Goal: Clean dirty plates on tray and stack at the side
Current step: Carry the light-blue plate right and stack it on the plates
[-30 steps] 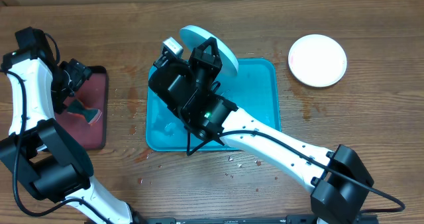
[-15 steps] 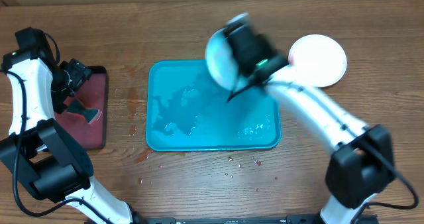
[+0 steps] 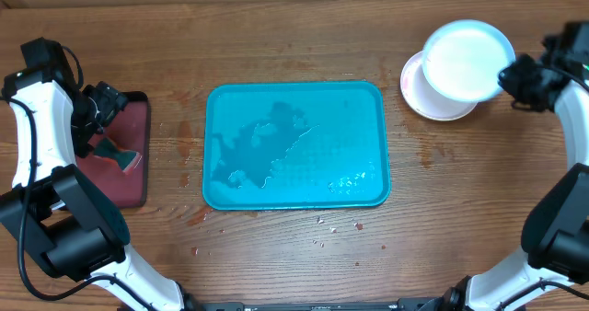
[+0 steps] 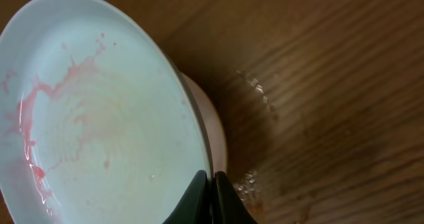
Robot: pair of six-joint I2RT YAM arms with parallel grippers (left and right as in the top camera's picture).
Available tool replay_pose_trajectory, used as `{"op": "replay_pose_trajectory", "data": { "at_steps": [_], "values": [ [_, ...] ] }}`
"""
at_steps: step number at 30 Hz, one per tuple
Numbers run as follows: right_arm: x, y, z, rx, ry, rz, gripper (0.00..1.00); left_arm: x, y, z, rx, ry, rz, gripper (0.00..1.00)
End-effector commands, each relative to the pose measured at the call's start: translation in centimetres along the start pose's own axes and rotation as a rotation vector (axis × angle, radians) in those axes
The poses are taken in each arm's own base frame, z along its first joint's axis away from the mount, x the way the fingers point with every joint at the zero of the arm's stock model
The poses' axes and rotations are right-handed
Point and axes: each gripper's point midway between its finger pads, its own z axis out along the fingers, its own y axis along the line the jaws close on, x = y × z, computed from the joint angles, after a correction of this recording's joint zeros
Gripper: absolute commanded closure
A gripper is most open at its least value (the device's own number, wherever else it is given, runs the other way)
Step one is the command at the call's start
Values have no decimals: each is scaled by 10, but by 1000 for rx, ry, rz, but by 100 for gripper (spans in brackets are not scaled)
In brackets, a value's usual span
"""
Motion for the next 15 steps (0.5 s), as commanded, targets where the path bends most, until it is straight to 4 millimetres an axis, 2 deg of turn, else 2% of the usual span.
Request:
{"op": "replay_pose_trajectory", "data": {
  "at_steps": [1, 3, 5, 9, 12, 15],
  "values": [
    [14, -3, 11, -66, 28, 37, 92, -3, -5, -6, 17, -11, 5, 0],
    [15, -7, 16, -68, 16, 39, 86, -3, -5, -6, 17, -12, 5, 0],
    [17, -5, 20, -74, 9, 32, 86, -3, -5, -6, 17, -12, 5, 0],
    [20, 13, 23, -100, 5, -7, 86, -3, -5, -6, 17, -11, 5, 0],
    [24, 28, 25, -116, 6, -38, 73, -3, -5, -6, 17, -11, 5, 0],
    [27, 34, 28, -97, 2, -61, 73, -3, -5, -6, 17, -12, 5, 0]
  ]
}}
